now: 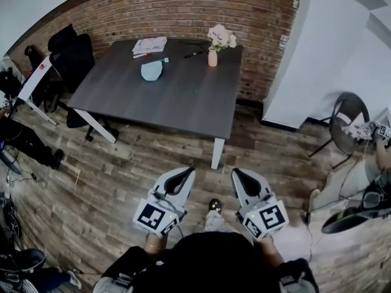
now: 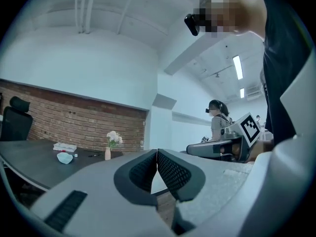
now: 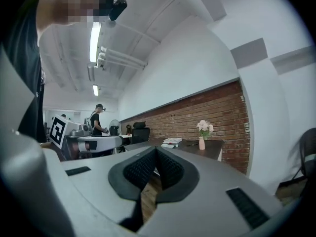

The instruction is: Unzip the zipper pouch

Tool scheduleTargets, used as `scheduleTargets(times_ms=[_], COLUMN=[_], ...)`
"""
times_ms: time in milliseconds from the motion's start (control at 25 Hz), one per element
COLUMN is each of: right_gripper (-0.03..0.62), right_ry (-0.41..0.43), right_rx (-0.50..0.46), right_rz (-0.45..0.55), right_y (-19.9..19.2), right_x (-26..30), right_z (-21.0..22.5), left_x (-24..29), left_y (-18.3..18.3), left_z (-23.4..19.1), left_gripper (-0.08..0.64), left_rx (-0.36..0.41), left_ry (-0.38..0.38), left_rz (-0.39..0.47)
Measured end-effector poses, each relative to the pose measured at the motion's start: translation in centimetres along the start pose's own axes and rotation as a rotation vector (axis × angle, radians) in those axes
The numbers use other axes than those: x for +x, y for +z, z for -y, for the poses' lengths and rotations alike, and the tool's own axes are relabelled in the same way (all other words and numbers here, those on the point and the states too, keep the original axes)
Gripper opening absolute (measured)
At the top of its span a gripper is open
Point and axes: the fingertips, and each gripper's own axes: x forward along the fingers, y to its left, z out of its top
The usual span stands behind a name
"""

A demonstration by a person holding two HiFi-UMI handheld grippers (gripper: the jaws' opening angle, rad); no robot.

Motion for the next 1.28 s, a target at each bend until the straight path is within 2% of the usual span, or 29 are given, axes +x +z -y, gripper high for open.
scheduleTargets(times_ms=[240, 440, 640, 1000, 1280], right_gripper=[0.0, 0.0, 0.0, 0.0, 0.0], right_ry=[-0.038, -0.044, -0.024, 0.023, 0.057], right_rx=[0.012, 0.051, 0.054, 0.055, 0.087], right_rz=[-0.022, -0.023, 0.006, 0.071, 0.082], right_y=[-0.9, -1.0, 0.1, 2.1, 1.4], right_x=[1.3, 3.0, 4.7, 6.8, 8.0], right_z=[3.3, 5.8, 8.1, 11.2, 12.9], left_x=[3.4, 6.1, 8.6, 11.4, 13.3], left_y=[-1.7, -1.6, -0.7, 1.9, 1.2], left_z=[-0.9, -1.9, -3.0, -3.9, -4.7], left_gripper=[0.005, 0.005, 0.005, 0.005, 0.005], left_rx=[-0.01, 0.004, 0.024, 0.025, 0.041], left_ry=[-0.031, -0.044, -0.037, -0.004, 0.034], left_rz=[-0.051, -0.083, -0.092, -0.049, -0.079])
